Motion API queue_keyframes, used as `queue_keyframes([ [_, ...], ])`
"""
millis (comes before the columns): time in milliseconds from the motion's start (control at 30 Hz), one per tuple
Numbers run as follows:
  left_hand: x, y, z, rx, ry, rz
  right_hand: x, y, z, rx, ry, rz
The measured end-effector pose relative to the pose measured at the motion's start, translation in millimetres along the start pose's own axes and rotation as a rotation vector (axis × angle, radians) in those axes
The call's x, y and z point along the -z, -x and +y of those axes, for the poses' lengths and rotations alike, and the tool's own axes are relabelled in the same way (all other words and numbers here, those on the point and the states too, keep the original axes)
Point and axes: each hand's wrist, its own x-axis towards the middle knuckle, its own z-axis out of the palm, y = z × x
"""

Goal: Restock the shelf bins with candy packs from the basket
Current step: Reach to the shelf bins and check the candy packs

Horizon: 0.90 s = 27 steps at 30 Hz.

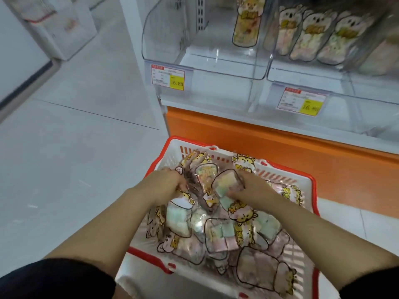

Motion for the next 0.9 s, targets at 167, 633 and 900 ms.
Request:
queue_keyframes([
  [167, 21, 29, 22, 0.019, 0.145, 0.083, 38, 48, -5, 0.056, -0.221, 0.055],
  [633, 70, 119, 95, 0.037, 1.103, 0.69, 109, 174, -48, 0.446, -0.198, 0.42],
  [900, 119, 137, 135, -0.228, 1.55, 0.679, 120, 208, -76, 0.658, 0.008, 0.494],
])
